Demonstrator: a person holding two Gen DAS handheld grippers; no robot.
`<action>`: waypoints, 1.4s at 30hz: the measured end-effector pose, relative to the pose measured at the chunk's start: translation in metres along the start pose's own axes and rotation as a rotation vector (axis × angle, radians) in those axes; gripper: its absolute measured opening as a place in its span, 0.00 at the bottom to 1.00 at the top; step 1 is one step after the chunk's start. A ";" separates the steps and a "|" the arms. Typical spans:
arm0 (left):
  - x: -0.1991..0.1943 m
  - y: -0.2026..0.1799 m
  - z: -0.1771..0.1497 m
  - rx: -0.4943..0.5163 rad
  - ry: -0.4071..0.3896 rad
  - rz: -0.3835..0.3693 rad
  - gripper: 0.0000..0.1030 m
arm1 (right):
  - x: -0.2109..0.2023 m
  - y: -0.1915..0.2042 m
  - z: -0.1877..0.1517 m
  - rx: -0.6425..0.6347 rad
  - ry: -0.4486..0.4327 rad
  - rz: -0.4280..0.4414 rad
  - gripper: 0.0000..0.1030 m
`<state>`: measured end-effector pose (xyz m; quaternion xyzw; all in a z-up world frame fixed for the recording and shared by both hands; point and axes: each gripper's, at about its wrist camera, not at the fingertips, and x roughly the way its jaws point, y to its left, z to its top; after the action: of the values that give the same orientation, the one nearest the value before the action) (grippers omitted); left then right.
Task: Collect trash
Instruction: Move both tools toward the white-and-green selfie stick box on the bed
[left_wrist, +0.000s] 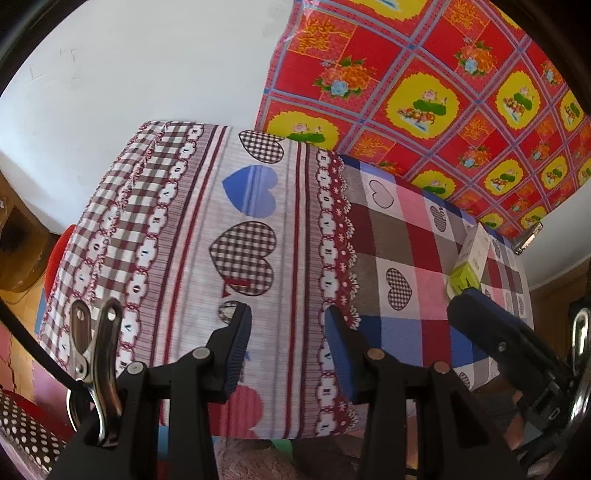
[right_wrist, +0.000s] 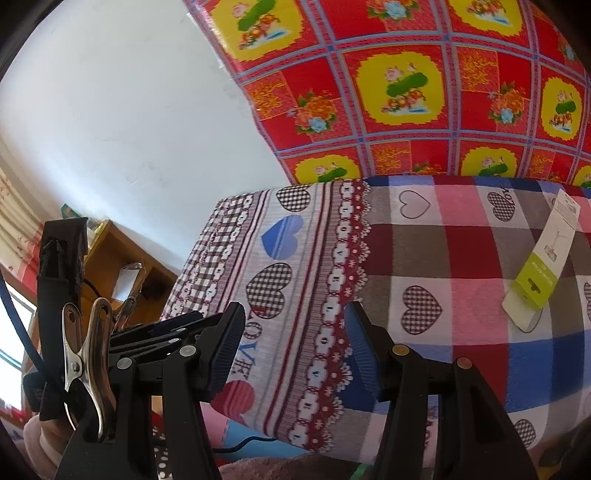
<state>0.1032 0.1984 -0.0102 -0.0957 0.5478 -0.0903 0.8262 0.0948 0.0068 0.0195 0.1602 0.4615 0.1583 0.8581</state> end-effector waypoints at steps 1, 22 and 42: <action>0.001 -0.005 0.000 -0.002 0.001 -0.005 0.42 | -0.001 -0.006 0.001 0.004 0.007 -0.001 0.56; 0.041 -0.101 -0.004 -0.038 0.031 0.007 0.42 | -0.032 -0.108 0.025 -0.035 0.042 0.007 0.56; 0.077 -0.181 -0.002 -0.005 0.078 0.000 0.42 | -0.055 -0.210 0.057 -0.020 0.026 -0.049 0.56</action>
<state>0.1229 0.0036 -0.0326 -0.0939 0.5800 -0.0924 0.8039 0.1397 -0.2125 0.0017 0.1383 0.4749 0.1440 0.8571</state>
